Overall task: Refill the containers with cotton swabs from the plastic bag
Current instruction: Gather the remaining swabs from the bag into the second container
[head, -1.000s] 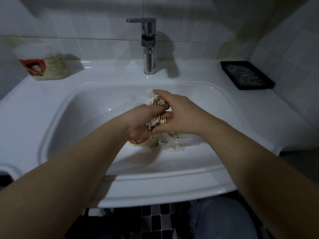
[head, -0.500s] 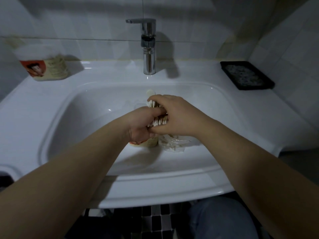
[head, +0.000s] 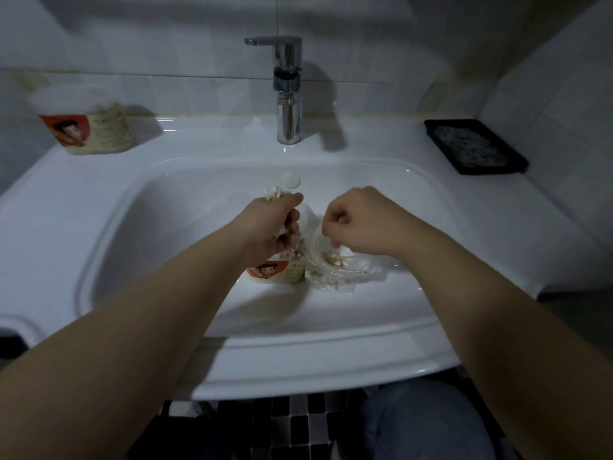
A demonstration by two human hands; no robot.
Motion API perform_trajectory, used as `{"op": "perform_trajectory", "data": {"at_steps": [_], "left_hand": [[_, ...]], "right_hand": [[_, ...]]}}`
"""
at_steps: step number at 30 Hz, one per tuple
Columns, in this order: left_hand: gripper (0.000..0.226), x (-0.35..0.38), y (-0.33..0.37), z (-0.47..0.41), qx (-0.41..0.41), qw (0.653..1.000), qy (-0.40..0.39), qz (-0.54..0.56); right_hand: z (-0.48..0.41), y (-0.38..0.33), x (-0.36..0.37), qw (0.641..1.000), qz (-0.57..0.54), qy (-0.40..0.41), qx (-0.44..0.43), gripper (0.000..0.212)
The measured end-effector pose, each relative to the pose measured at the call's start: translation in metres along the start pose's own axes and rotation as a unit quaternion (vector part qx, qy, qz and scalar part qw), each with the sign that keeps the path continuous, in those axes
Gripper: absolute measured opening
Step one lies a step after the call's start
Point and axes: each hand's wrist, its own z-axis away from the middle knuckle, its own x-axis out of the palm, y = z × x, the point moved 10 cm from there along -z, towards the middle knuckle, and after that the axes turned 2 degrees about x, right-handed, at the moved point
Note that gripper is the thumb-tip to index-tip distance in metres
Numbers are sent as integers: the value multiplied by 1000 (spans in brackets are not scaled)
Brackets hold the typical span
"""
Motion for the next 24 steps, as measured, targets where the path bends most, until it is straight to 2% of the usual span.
{"op": "perform_trajectory", "data": {"at_steps": [2,4,13,19,24], "left_hand": [[21,-1,0,-1,1,1000,-1,-1],[20,-1,0,-2,3,1000,-6,-6],[15,3,0,-1,7,999,-27,-32],[12,5,1,-1,14,998,-36,-47],[10,8,0,-4,38,990,-61,-125]], "right_hand": [[0,10,23,995,57,-81,32,21],[-2,15,40,984,120,-126,32,22],[-3,19,82,957,198,-212,-9,11],[-1,12,86,948,214,-234,-16,17],[-6,12,62,966,198,-165,3,23]]}}
